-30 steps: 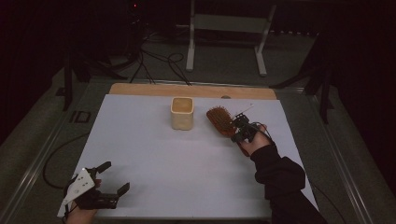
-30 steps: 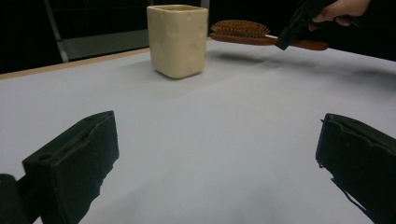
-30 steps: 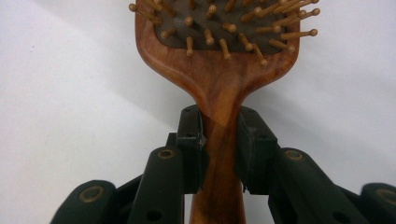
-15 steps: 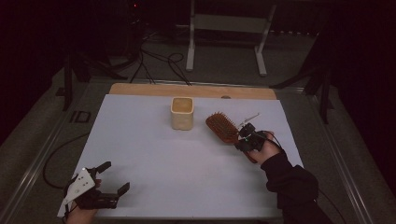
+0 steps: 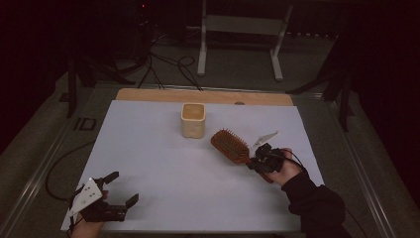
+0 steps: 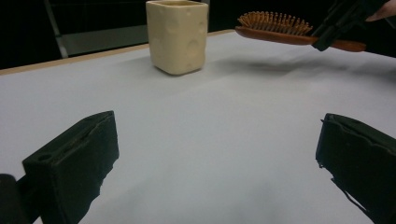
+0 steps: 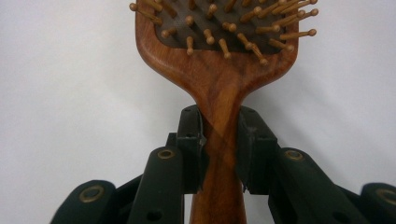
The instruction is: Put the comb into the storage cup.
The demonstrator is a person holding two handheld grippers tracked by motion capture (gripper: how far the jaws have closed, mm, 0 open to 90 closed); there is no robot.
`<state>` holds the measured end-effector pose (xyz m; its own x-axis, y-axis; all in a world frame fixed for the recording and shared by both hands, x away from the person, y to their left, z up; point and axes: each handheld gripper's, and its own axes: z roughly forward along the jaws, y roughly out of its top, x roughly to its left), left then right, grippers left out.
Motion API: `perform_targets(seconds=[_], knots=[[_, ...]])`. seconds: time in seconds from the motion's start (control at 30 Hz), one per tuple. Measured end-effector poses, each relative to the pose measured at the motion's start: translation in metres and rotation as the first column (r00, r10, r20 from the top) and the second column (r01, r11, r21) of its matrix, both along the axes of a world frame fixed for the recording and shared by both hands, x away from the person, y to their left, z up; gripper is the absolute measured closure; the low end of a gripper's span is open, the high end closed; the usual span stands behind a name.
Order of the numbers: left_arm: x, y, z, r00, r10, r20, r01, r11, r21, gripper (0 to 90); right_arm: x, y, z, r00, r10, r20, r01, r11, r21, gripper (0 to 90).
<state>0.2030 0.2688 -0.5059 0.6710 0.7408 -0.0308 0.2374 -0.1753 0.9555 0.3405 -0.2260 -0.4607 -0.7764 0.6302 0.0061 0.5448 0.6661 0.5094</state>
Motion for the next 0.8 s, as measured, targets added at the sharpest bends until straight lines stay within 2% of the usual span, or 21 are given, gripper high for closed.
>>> perform_targets(seconds=[0.07, 0.1, 0.13, 0.27, 0.37, 0.4, 0.5, 0.63, 0.67, 0.8], knots=[[0.0, -0.001, 0.001, 1.0, 0.0, -0.005, 0.0, 1.0, -0.004, 0.0, -0.003, 0.001, 0.0, 0.9989, 0.046, 0.008, -0.046, 0.999, 0.004, 73.1], [0.0, -0.001, 0.001, 1.0, 0.0, -0.005, 0.0, 1.0, -0.004, 0.0, -0.003, 0.001, 0.0, 0.9989, 0.046, 0.008, -0.046, 0.999, 0.004, 73.1], [0.001, -0.002, 0.002, 0.9999, 0.006, -0.015, -0.006, 1.0, -0.003, 0.0, -0.007, 0.003, 0.001, 0.9962, 0.087, 0.012, -0.087, 0.996, 0.012, 73.1], [0.002, -0.004, 0.006, 0.9996, 0.012, -0.025, -0.012, 0.9999, 0.004, 0.0, -0.01, 0.007, 0.003, 0.9893, 0.143, 0.031, -0.144, 0.989, 0.034, 73.1], [0.003, -0.006, 0.008, 0.9994, 0.017, -0.031, -0.016, 0.9999, 0.005, 0.0, -0.011, 0.009, 0.003, 0.9865, 0.157, 0.049, -0.159, 0.986, 0.054, 73.1], [0.004, -0.008, 0.011, 0.9992, 0.021, -0.033, -0.021, 0.9998, 0.004, 0.0, -0.012, 0.01, 0.005, 0.9841, 0.17, 0.052, -0.174, 0.981, 0.089, 73.1], [0.005, -0.011, 0.015, 0.9982, 0.042, -0.043, -0.042, 0.999, 0.012, 0.0, -0.013, 0.011, 0.007, 0.9822, 0.18, 0.055, -0.185, 0.975, 0.121, 73.1], [0.007, -0.013, 0.02, 0.9971, 0.054, -0.053, -0.054, 0.9985, 0.001, 0.0, -0.016, 0.014, 0.009, 0.9781, 0.192, 0.08, -0.202, 0.968, 0.147, 73.1], [0.009, -0.014, 0.026, 0.9963, 0.054, -0.066, -0.056, 0.9983, -0.019, 0.0, -0.017, 0.015, 0.01, 0.9778, 0.194, 0.079, -0.205, 0.964, 0.167, 73.1], [0.015, -0.019, 0.039, 0.9927, 0.049, -0.11, -0.053, 0.9982, -0.028, 0.0, -0.021, 0.016, 0.014, 0.9738, 0.199, 0.11, -0.218, 0.956, 0.196, 73.0]])
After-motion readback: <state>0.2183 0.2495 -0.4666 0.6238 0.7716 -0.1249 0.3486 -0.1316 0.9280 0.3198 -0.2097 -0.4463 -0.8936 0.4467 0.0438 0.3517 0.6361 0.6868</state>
